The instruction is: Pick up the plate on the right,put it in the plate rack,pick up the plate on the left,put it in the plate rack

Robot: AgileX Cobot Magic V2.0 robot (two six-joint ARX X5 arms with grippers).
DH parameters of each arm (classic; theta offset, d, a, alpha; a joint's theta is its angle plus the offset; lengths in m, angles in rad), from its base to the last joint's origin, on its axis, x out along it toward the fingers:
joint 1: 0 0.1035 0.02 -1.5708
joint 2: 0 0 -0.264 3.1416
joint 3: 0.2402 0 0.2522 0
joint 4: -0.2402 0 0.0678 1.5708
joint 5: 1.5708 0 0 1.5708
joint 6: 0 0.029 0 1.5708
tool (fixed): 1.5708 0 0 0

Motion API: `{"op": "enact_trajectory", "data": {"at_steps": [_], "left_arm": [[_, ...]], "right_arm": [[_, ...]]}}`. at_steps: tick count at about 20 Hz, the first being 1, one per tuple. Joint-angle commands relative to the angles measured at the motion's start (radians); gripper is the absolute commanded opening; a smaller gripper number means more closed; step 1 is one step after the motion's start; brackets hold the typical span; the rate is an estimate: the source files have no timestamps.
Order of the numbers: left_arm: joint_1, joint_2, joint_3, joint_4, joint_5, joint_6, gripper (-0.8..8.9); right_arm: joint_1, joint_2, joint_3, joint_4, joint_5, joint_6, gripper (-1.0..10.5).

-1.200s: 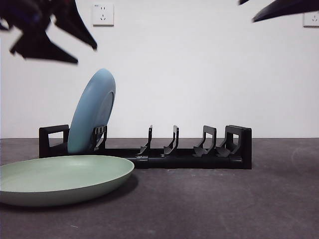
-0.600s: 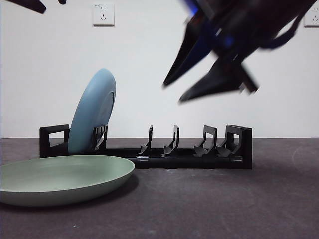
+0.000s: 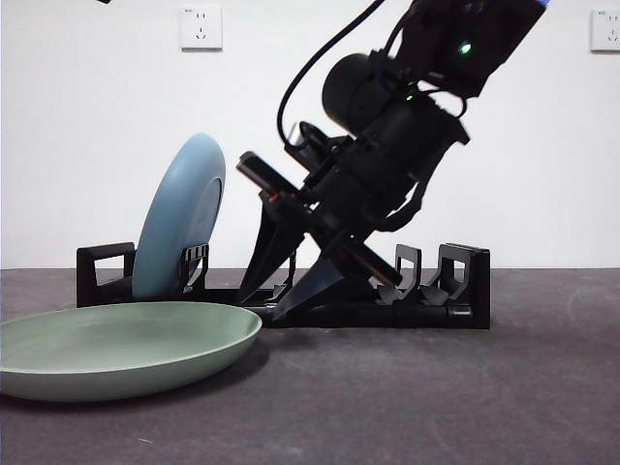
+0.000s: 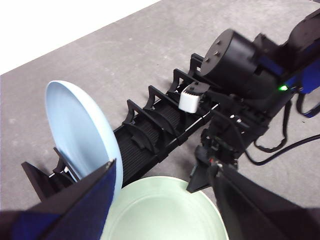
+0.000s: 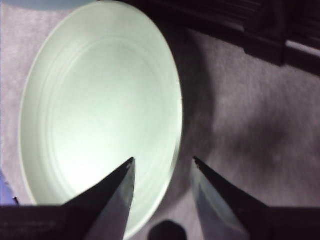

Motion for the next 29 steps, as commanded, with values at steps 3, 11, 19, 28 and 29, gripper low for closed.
{"op": "enact_trajectory", "data": {"at_steps": [3, 11, 19, 28, 29], "left_arm": [[-0.004, -0.001, 0.002, 0.001, -0.004, 0.012, 3.2], [-0.004, 0.0, 0.002, 0.002, -0.004, 0.012, 3.15], [-0.011, 0.0, 0.002, -0.048, 0.008, 0.026, 3.15], [-0.426, 0.046, 0.002, -0.137, -0.123, 0.13, 3.14], [-0.477, 0.068, 0.002, -0.146, -0.167, 0.143, 3.14]], "right_arm": [[0.003, 0.058, 0.02, 0.003, -0.001, 0.017, 1.7], [0.01, 0.061, 0.019, -0.017, 0.003, 0.031, -0.1], [-0.001, -0.05, 0.02, -0.208, 0.032, -0.041, -0.1], [-0.101, -0.343, 0.02, -0.408, 0.141, -0.112, -0.1], [-0.113, -0.362, 0.019, -0.422, 0.141, -0.113, -0.1]]}}
